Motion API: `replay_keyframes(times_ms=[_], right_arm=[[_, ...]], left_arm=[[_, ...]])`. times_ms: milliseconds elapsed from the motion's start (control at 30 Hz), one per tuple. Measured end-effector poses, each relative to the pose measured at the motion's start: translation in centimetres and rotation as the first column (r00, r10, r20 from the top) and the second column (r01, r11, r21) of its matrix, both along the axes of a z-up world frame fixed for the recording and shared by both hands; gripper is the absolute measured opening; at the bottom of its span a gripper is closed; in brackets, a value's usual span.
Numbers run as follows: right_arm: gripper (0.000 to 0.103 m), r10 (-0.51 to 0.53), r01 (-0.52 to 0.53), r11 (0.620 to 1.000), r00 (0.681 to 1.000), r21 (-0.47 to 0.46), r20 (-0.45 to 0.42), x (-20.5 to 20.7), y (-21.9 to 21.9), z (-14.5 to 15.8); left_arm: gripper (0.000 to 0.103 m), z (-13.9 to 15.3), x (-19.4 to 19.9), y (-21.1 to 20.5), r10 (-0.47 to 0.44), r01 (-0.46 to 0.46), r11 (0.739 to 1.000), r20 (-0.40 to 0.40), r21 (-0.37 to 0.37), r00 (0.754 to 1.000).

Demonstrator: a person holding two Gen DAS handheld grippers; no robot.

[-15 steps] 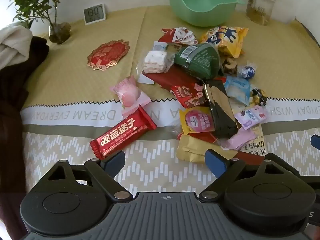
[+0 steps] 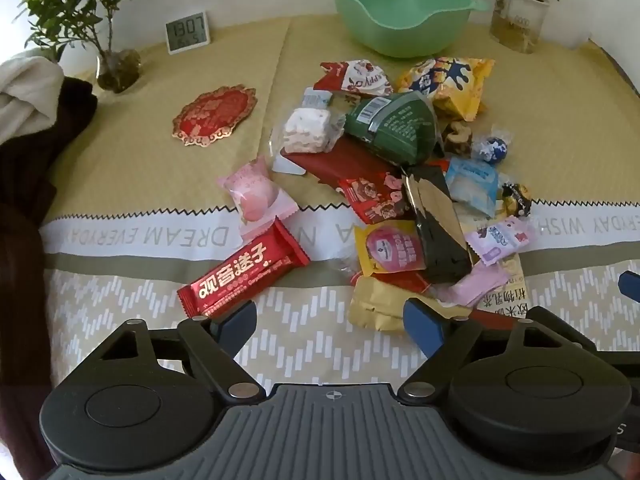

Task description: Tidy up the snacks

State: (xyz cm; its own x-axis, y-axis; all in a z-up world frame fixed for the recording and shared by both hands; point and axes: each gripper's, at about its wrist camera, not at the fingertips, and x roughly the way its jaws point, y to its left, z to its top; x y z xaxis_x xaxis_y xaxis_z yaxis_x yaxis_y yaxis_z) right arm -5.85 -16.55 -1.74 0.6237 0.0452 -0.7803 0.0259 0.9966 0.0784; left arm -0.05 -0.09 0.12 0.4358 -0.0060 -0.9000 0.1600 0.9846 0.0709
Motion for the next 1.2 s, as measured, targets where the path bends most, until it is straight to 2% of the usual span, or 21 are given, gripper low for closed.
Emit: replay_keyframes(times_ms=[667,1200], right_arm=[[0.103,0.032,-0.033,0.998,0.999,0.050,0.035,1.0,0.3,1.7],[0.103,0.023,-0.025,0.997,0.999,0.074,0.028,1.7,0.2,1.6]], left_arm=[[0.103,1.8,-0.1,0.4,0.031,-0.031,1.000,0.045,0.004,0.999],[0.103,1.8,0.1,0.1,0.016,-0.017,1.000,0.044,0.023,0.999]])
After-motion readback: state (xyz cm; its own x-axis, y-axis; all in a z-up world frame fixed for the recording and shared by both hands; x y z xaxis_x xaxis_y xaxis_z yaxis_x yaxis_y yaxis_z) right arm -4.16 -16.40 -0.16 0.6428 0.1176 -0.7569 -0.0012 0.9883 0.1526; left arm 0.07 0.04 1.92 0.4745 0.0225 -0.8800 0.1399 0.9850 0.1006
